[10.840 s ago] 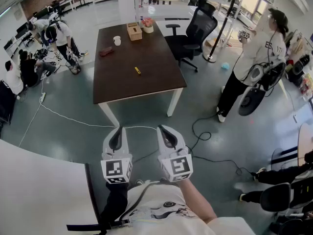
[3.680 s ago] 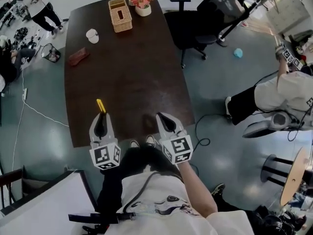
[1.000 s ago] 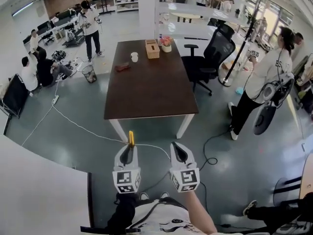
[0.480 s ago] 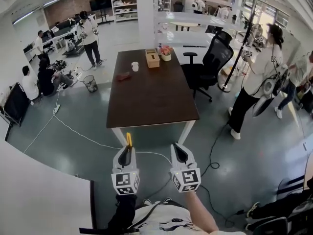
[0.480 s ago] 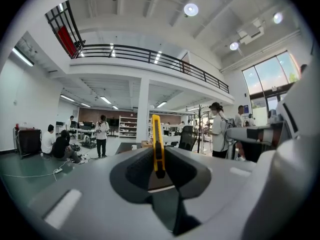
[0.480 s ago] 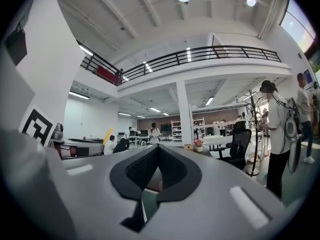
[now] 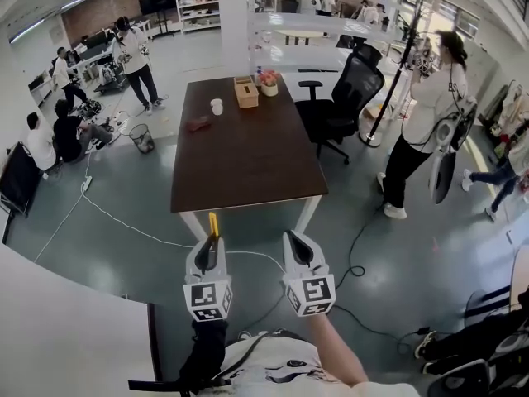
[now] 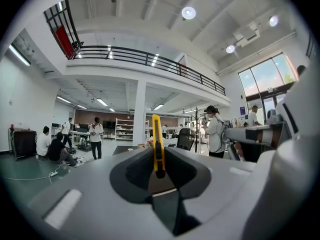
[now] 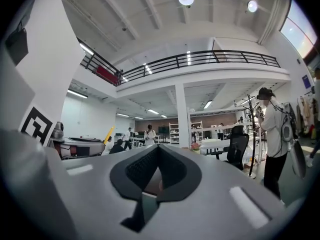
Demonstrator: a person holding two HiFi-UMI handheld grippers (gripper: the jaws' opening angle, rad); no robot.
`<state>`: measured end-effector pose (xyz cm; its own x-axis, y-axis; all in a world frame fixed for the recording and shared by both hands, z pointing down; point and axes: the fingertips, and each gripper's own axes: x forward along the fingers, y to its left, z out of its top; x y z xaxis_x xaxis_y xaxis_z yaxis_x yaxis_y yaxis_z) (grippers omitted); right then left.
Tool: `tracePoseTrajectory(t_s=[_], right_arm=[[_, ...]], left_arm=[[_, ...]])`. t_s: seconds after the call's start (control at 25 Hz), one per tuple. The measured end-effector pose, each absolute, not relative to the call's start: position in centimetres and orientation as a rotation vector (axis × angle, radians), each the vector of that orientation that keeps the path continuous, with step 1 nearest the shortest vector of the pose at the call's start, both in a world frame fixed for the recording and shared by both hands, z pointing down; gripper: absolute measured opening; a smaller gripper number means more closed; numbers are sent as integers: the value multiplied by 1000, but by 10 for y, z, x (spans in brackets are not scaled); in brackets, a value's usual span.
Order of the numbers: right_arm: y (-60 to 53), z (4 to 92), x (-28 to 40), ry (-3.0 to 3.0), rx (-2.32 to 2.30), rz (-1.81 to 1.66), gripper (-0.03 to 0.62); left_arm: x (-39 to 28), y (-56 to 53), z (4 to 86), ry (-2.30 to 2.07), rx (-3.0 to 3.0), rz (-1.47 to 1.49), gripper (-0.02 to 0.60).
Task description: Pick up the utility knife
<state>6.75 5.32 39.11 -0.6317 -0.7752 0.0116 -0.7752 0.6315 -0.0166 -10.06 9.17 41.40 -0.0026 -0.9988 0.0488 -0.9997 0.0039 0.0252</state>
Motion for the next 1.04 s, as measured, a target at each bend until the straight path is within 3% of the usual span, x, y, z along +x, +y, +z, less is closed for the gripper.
tracePoseTrajectory(t_s=[1.04], right_arm=[[46,398,82,-2821,1343,13,-2]], left_arm=[[-88,81,418,-2179,2183,38,63]])
